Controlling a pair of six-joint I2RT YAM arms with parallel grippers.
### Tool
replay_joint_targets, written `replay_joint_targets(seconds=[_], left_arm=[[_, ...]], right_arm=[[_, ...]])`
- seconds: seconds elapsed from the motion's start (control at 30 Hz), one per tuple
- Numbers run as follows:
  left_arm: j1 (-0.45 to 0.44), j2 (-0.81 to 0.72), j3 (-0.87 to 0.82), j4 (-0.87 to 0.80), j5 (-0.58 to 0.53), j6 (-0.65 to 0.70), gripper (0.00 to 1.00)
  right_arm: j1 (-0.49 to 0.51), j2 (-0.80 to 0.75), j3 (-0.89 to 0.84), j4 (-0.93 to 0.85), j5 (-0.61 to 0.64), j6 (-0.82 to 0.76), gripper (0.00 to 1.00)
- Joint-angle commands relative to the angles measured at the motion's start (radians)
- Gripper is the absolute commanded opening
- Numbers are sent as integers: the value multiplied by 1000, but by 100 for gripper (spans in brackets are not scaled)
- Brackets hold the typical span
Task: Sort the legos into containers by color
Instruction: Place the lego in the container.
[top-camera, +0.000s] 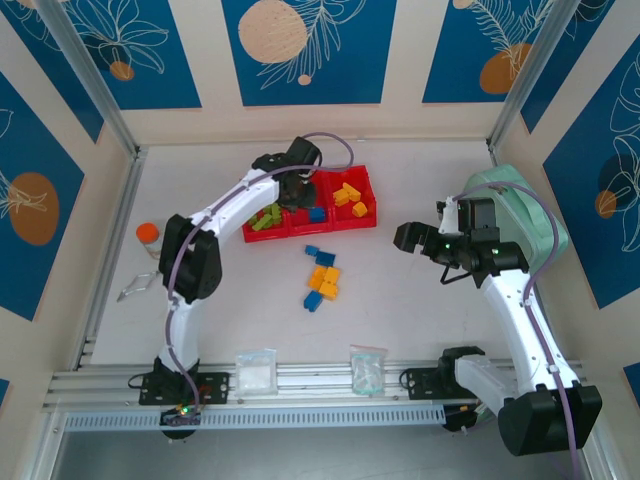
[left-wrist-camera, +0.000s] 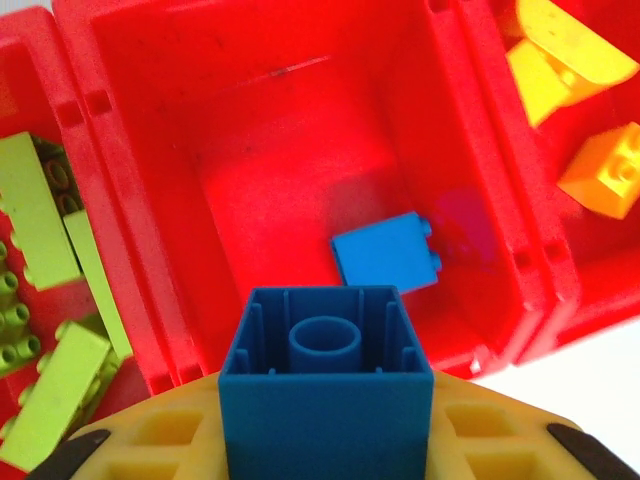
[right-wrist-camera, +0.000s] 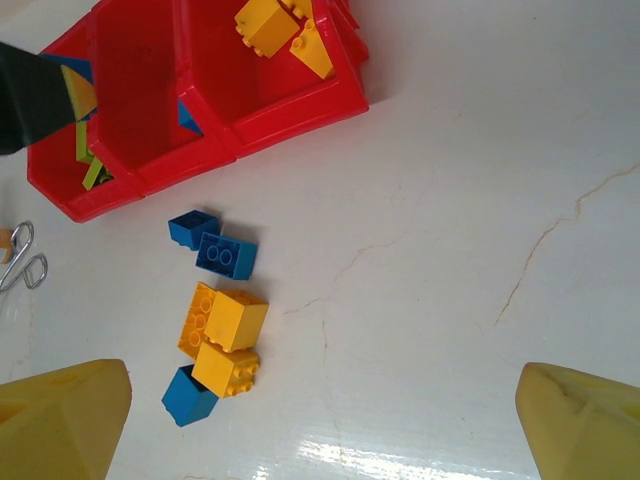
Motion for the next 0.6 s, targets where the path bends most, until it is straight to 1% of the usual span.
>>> replay_joint_targets(seconds=[0.0,0.23,0.37,0.5,0.57], left_arm=[[15,51,79,-63,-14,26,35],[23,145,184,-71,5,30,40],[24,197,239,-69,8,29,44],[34,224,244,-28,36,25,46],[37,222,238,-12,47,28,49]], right_arm=[[0,2,-4,-30,13,7,99],[0,22,4,-19,-17,1,99],[0,18,-1,-13,-21,1,99],[-2,17,1,-11,-23,-1,99],[-2,17,1,-13,-23,-2,99]])
